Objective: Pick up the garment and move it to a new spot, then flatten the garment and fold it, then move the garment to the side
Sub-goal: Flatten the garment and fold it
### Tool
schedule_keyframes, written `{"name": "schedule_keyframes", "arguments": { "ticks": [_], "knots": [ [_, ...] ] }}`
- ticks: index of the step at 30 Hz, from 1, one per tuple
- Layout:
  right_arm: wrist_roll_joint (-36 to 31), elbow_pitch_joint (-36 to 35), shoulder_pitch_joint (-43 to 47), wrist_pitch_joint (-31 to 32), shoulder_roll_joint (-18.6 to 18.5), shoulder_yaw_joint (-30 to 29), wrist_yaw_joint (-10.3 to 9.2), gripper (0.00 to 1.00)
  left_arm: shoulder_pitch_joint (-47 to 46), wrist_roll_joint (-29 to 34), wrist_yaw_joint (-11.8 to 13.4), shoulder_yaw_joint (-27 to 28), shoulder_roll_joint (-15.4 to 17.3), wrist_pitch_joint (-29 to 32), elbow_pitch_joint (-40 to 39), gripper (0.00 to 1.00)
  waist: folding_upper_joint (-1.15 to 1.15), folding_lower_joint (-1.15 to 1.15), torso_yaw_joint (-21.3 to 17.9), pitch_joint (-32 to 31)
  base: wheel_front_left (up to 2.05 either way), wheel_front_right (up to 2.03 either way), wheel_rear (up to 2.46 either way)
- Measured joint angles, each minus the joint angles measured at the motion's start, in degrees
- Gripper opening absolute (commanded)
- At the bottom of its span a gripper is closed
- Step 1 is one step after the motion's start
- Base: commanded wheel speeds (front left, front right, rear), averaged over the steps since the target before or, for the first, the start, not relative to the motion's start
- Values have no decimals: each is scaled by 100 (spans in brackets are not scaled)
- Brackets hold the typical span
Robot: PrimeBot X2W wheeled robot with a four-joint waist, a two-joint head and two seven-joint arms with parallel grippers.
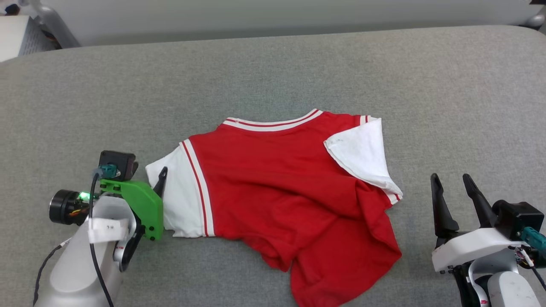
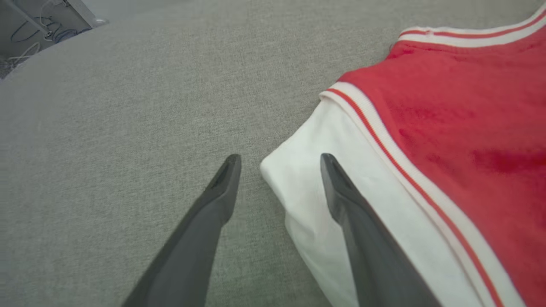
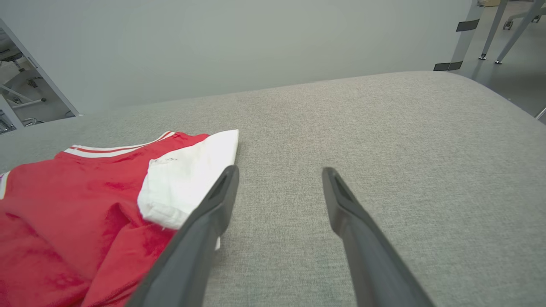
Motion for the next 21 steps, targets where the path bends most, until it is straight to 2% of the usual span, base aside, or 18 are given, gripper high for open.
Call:
{"name": "schedule_keyframes", "arguments": {
  "ticks": [5, 10, 21],
  "knots": [
    [-15, -14, 7, 58, -59, 11, 0, 100, 2, 47, 10, 26, -114, -1001, -52, 100, 0, 0, 104, -206, 0, 0, 0],
    [-13, -102, 30, 181, -175, 52, 0, 100, 162, 25, 54, 122, -324, -1822, -465, 100, 0, 0, 252, -445, 0, 0, 0],
    [77, -380, 252, 493, -485, 301, 0, 100, 1573, 178, 236, 421, -949, -2024, -2169, 100, 0, 0, 635, -778, 0, 0, 0]
  ]
}}
